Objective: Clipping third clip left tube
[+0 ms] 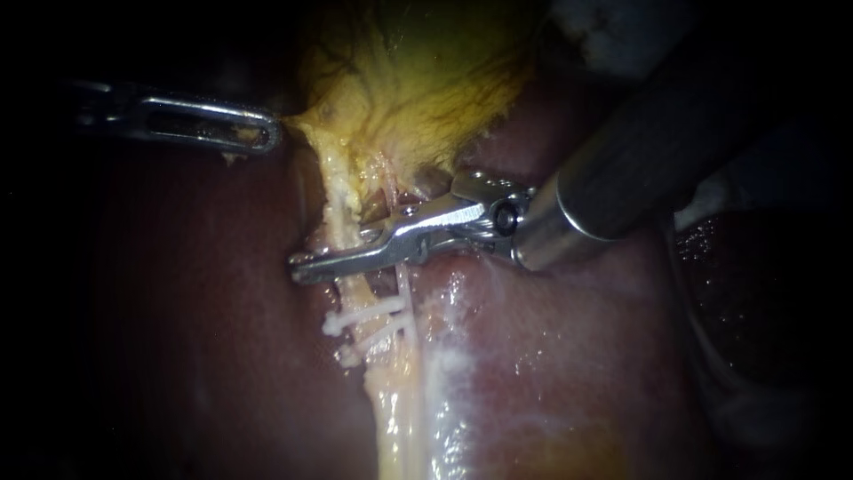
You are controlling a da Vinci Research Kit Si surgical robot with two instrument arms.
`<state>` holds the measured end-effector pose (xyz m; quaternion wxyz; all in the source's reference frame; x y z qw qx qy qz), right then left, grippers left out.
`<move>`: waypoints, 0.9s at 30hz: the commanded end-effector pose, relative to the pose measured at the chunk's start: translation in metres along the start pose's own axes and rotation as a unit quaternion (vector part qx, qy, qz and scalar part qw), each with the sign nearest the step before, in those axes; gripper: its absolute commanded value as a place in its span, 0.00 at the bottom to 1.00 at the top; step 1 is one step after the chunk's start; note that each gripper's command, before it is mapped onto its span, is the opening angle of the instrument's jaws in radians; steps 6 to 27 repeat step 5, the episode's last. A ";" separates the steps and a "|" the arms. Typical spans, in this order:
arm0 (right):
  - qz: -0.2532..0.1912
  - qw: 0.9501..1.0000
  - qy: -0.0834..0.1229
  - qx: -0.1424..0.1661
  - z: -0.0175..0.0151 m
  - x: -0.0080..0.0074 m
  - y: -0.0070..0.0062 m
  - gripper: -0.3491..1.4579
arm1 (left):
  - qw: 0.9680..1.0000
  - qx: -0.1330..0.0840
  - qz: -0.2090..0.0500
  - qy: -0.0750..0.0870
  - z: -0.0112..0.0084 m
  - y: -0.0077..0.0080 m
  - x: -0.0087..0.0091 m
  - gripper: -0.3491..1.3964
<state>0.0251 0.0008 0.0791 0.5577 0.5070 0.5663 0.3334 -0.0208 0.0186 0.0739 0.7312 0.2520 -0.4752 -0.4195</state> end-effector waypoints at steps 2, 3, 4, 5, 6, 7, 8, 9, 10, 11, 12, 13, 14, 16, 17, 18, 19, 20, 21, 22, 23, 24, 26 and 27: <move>0.000 1.000 0.000 0.001 0.0000 0.0000 -0.0001 0.00 | 1.000 0.000 0.000 0.000 0.0000 0.0000 0.0000 0.00; 0.000 1.000 0.000 0.001 0.0000 0.0000 -0.0001 0.00 | 1.000 0.000 0.000 0.000 0.0000 0.0000 0.0000 0.00; 0.000 1.000 0.000 0.001 0.0000 0.0000 -0.0001 0.00 | 1.000 0.000 0.000 0.000 0.0000 0.0000 0.0000 0.00; 0.000 1.000 0.000 0.001 0.0000 0.0000 -0.0001 0.00 | 1.000 0.000 0.000 0.000 0.0000 0.0000 0.0000 0.00; 0.000 1.000 0.000 0.001 0.0000 0.0000 -0.0001 0.00 | 1.000 0.000 0.000 0.000 0.0000 0.0000 0.0000 0.00; 0.000 1.000 0.000 0.001 0.0000 0.0000 -0.0001 0.00 | 1.000 0.000 0.000 0.000 0.0000 0.0000 0.0000 0.00; 0.000 1.000 0.000 0.001 0.0000 0.0000 -0.0001 0.00 | 1.000 0.000 0.000 0.000 0.0000 0.0000 0.0000 0.00; 0.000 1.000 0.000 0.001 0.0000 0.0000 -0.0001 0.00 | 1.000 0.000 0.000 0.000 0.0000 0.0000 0.0000 0.00; 0.000 1.000 0.000 0.001 0.0000 0.0000 -0.0001 0.00 | 1.000 0.000 0.000 0.000 0.0000 0.0000 0.0000 0.00; 0.000 1.000 0.000 0.001 0.0000 0.0000 -0.0001 0.00 | 1.000 0.000 0.000 0.000 0.0000 0.0000 0.0000 0.00; 0.000 1.000 0.000 0.001 0.0000 0.0000 -0.0001 0.00 | 1.000 0.000 0.000 0.000 0.0000 0.0000 0.0000 0.00; 0.000 1.000 0.000 0.001 0.0000 0.0000 -0.0001 0.00 | 1.000 0.000 0.000 0.000 0.0000 0.0000 0.0000 0.00; 0.000 1.000 0.000 0.001 0.0000 0.0000 -0.0001 0.00 | 1.000 0.000 0.000 0.000 0.0000 0.0000 0.0000 0.00; 0.000 1.000 0.000 0.001 0.0000 0.0000 -0.0001 0.00 | 1.000 0.000 0.000 0.000 0.0000 0.0000 0.0000 0.00; 0.000 1.000 0.000 0.001 0.0000 0.0000 -0.0001 0.00 | 1.000 0.000 0.000 0.000 0.0000 0.0000 0.0000 0.00; 0.000 1.000 0.000 0.001 0.0000 0.0000 -0.0001 0.00 | 1.000 0.000 0.000 0.000 0.0000 0.0000 0.0000 0.00; 0.000 1.000 0.000 0.001 0.0000 0.0000 -0.0001 0.00 | 1.000 0.000 0.000 0.000 0.0000 0.0000 0.0000 0.00; 0.000 1.000 0.000 0.001 0.0000 0.0000 -0.0001 0.00 | 1.000 0.000 0.000 0.000 0.0000 0.0000 0.0000 0.00; 0.000 1.000 0.000 0.001 0.0000 0.0000 -0.0001 0.00 | 1.000 0.000 0.000 0.000 0.0000 0.0000 0.0000 0.00; 0.000 1.000 0.000 0.001 0.0000 0.0000 -0.0001 0.00 | 1.000 0.000 0.000 0.000 0.0000 0.0000 0.0000 0.00; 0.000 1.000 0.000 0.001 0.0000 0.0000 -0.0001 0.00 | 1.000 0.000 0.000 0.000 0.0000 0.0000 0.0000 0.00; 0.000 1.000 0.000 0.001 0.0000 0.0000 -0.0001 0.00 | 1.000 0.000 0.000 0.000 0.0000 0.0000 0.0000 0.00; 0.000 1.000 0.000 0.001 0.0000 0.0000 -0.0001 0.00 | 1.000 0.000 0.000 0.000 0.0000 0.0000 0.0000 0.00; 0.000 1.000 0.000 0.001 0.0000 0.0000 -0.0001 0.00 | 1.000 0.000 0.000 0.000 0.0000 0.0000 0.0000 0.00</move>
